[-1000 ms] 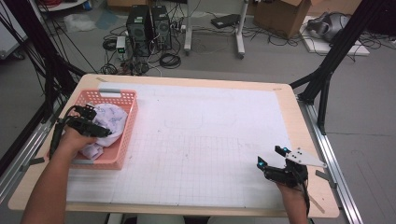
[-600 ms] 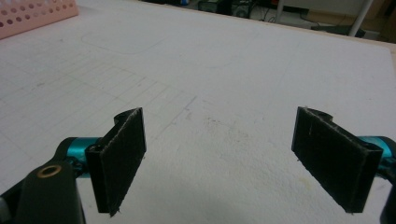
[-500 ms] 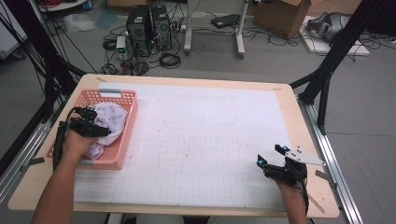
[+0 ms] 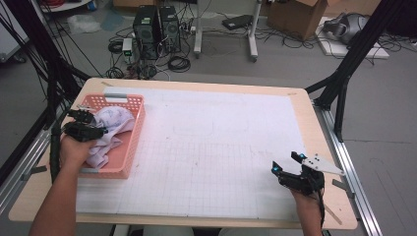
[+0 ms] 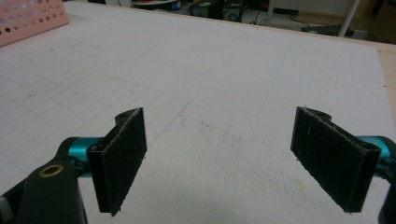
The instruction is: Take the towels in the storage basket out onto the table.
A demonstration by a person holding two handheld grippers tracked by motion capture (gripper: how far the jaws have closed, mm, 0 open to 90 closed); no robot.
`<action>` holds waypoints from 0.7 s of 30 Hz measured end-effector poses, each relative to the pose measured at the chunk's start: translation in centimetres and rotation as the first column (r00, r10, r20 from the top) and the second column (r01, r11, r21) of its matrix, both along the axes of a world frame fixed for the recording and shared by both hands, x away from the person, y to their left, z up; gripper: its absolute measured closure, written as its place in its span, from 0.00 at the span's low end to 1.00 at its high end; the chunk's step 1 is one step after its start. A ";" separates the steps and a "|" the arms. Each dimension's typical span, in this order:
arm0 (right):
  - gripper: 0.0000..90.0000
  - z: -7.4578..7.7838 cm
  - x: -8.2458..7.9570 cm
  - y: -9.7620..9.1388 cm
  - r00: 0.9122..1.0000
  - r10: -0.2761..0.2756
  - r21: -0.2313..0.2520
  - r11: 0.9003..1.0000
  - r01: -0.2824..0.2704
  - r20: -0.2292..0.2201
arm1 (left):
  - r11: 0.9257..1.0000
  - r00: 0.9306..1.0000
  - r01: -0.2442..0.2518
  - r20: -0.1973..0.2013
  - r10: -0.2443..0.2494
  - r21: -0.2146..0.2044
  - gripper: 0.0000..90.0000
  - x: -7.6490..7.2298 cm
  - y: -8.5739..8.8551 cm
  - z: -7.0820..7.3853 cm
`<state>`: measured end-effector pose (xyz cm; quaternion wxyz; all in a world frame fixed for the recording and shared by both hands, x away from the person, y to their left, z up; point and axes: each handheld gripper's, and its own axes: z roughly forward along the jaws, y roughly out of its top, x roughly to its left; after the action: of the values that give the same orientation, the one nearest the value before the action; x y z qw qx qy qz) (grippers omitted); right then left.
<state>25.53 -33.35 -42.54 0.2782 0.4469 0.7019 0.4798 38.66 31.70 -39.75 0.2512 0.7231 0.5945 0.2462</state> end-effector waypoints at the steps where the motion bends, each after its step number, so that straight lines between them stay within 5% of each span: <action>1: 0.19 0.0 0.0 0.0 1.000 -0.001 0.002 1.000 0.001 0.001 | 1.000 1.000 -0.004 0.007 0.004 -0.018 0.69 -0.1 0.2 0.1; 4: 0.19 0.0 -0.1 0.0 1.000 -0.003 0.000 1.000 0.003 0.000 | 0.999 0.999 -0.004 0.031 0.006 -0.049 0.70 -0.5 0.4 0.4; 7: 0.19 0.0 -0.1 -0.1 1.000 -0.006 0.010 1.000 0.006 0.001 | 0.995 0.995 0.002 0.100 0.008 -0.102 0.69 -1.4 0.6 0.8; 9: 0.19 0.0 -0.2 -0.2 1.000 -0.006 0.019 1.000 0.006 0.001 | 0.987 0.986 0.005 0.164 0.022 -0.163 0.69 -2.3 1.0 1.4; 15: 0.19 0.0 -0.1 -0.1 1.000 -0.012 0.021 1.000 0.012 0.004 | 0.971 0.959 0.027 0.281 0.042 -0.239 0.70 -3.3 2.1 2.5; 16: 0.19 0.1 -0.1 -0.1 1.000 -0.011 0.019 1.000 0.011 0.003 | 0.971 0.959 0.027 0.281 0.042 -0.239 0.70 -3.3 2.1 2.5; 18: 0.19 0.1 -0.1 -0.1 1.000 -0.009 0.020 1.000 0.009 0.002 | 0.962 0.934 0.034 0.351 0.066 -0.270 0.69 -3.9 2.3 3.0; 19: 0.19 0.1 -0.1 -0.1 1.000 -0.008 0.020 1.000 0.008 0.005 | 0.962 0.934 0.034 0.351 0.066 -0.270 0.69 -3.9 2.3 3.0; 20: 0.19 0.1 -0.1 0.0 1.000 -0.009 0.022 1.000 0.009 0.006 | 0.956 0.914 0.047 0.398 0.075 -0.289 0.69 -4.3 2.3 3.5; 21: 0.19 0.1 -0.1 0.0 1.000 -0.008 0.024 1.000 0.008 0.005 | 0.954 0.903 0.057 0.422 0.077 -0.296 0.69 -4.6 2.3 3.8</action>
<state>25.39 -33.36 -42.46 0.2765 0.4519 0.6935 0.4883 34.10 34.03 -35.93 0.4815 0.6013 0.5589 0.3071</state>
